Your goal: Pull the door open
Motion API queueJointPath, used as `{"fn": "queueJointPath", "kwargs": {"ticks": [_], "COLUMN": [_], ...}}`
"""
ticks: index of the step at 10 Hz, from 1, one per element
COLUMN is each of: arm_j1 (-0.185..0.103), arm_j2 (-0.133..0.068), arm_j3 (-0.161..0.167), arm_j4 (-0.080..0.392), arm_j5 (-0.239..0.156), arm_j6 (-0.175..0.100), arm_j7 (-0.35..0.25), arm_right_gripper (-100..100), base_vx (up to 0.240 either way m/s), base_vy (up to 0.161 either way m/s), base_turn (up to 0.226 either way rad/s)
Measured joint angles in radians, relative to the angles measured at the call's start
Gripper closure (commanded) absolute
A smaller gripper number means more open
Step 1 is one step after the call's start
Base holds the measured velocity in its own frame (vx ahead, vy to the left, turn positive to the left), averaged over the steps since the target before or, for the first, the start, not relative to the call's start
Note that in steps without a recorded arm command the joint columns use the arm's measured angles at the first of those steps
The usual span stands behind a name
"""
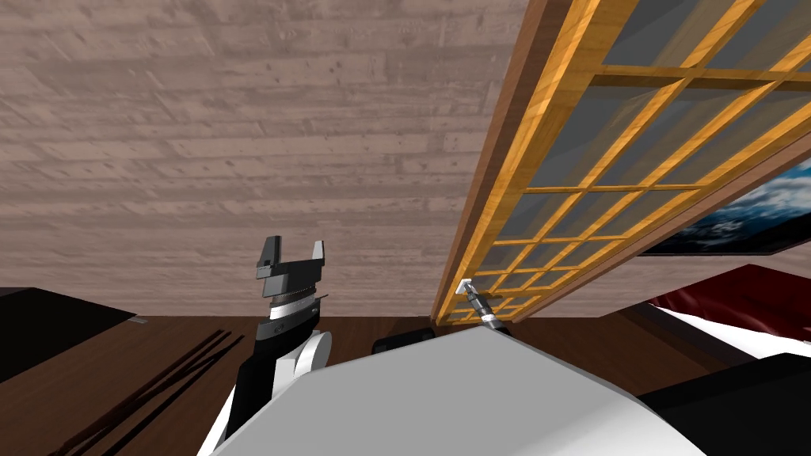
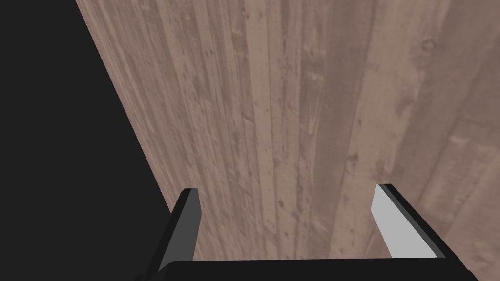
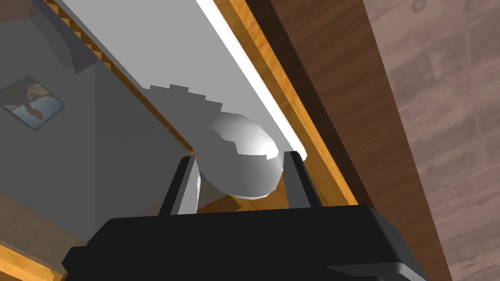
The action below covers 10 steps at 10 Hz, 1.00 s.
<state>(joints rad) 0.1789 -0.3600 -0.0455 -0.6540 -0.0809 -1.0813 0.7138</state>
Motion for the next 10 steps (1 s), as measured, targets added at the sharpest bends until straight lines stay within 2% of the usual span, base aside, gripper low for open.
{"fn": "queueJointPath", "kwargs": {"ticks": [10], "arm_j1": [-0.025], "arm_j2": [0.007], "arm_j3": [0.009], "arm_j4": [0.002], "arm_j5": [-0.048], "arm_j6": [0.021], "arm_j7": [-0.237], "arm_right_gripper": [100], "base_vx": [-0.039], "base_vy": [-0.016], "base_turn": [0.044]}}
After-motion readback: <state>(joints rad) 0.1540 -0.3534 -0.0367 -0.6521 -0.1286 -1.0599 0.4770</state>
